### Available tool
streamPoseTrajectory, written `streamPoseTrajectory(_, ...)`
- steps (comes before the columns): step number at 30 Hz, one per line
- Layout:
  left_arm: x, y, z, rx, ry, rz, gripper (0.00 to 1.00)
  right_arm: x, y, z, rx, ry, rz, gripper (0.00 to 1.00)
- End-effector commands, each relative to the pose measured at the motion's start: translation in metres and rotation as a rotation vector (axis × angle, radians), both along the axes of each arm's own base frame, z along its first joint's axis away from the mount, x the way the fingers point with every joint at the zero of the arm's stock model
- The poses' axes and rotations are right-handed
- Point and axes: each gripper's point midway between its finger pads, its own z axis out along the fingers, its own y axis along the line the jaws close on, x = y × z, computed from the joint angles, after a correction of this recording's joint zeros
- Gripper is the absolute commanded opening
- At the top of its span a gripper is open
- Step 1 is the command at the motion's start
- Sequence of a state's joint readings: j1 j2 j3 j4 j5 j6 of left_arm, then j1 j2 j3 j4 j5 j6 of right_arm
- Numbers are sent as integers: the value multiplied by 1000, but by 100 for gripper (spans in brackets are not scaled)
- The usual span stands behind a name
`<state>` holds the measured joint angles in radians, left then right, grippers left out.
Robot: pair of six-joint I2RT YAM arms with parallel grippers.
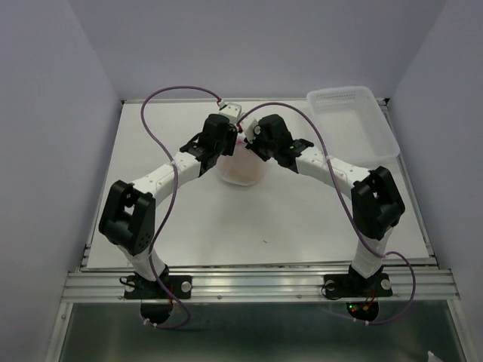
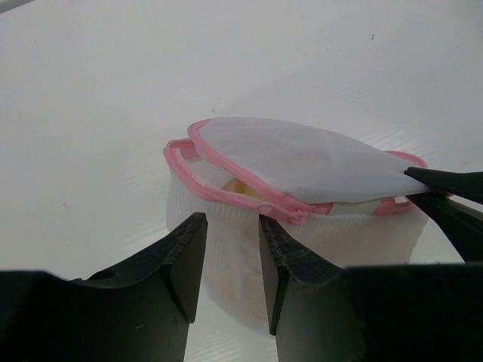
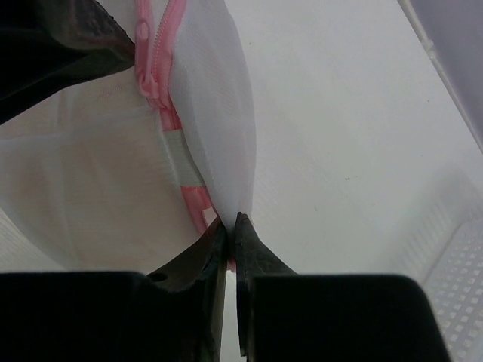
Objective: Place the bra in the laundry bag and zip it closed
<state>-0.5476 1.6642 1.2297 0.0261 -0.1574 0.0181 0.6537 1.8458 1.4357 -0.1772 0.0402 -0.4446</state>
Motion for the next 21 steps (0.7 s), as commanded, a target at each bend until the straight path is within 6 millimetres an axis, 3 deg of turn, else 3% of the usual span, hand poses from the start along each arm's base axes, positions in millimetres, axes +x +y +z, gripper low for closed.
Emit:
streamPoseTrajectory(1,-40,-69,36,-63,-74,-365,44,8,19,37,60,-96,24,8)
streamPoseTrajectory(7,-55,-77,37,-93,-58,-450,42,8,17,37,56,-99,19,8)
streamPoseTrajectory(17,-54,-83,33,-96,-41,-471,42,7,16,39,57,-102,20,8)
streamPoseTrajectory(21,-66,-84,44,-129,-51,-506,42,9,15,38,51,-105,12,8)
